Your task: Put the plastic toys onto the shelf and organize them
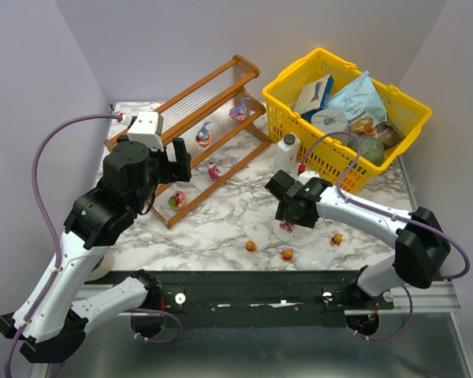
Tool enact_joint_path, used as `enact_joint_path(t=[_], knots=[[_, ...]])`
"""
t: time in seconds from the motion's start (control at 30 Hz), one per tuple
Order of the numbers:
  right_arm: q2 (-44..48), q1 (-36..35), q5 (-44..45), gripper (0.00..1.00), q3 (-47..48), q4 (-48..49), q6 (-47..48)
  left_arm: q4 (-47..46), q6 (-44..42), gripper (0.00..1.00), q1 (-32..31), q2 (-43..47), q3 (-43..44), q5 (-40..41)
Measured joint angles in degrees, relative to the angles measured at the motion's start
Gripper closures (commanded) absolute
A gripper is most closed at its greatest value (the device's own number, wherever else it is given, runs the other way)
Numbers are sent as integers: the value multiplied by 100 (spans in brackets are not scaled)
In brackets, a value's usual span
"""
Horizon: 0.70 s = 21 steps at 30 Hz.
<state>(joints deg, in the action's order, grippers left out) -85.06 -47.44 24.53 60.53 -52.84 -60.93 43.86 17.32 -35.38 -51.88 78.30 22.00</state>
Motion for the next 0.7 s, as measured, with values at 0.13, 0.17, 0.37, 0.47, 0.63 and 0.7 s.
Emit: enact_joint_path(t=[0.13, 0.17, 0.37, 0.47, 0.63, 0.7], knots=[[-15, 140, 22, 32, 0, 280, 192, 0, 0, 1, 0, 2, 0, 0], [-31, 166, 20, 34, 0, 352, 247, 0, 0, 1, 0, 2, 0, 0], [-291, 291, -22, 49, 0, 680, 450, 2, -2, 1, 0, 0, 2, 0], [-450, 304, -87, 61, -2, 761, 509, 4, -4, 1, 0, 0, 4, 2], [-483, 304, -164, 78, -7, 949, 706, 15, -15, 1, 0, 0, 13, 2], [-483, 304, -197, 87, -4, 1071, 909, 20, -17, 1, 0, 0, 13, 4]])
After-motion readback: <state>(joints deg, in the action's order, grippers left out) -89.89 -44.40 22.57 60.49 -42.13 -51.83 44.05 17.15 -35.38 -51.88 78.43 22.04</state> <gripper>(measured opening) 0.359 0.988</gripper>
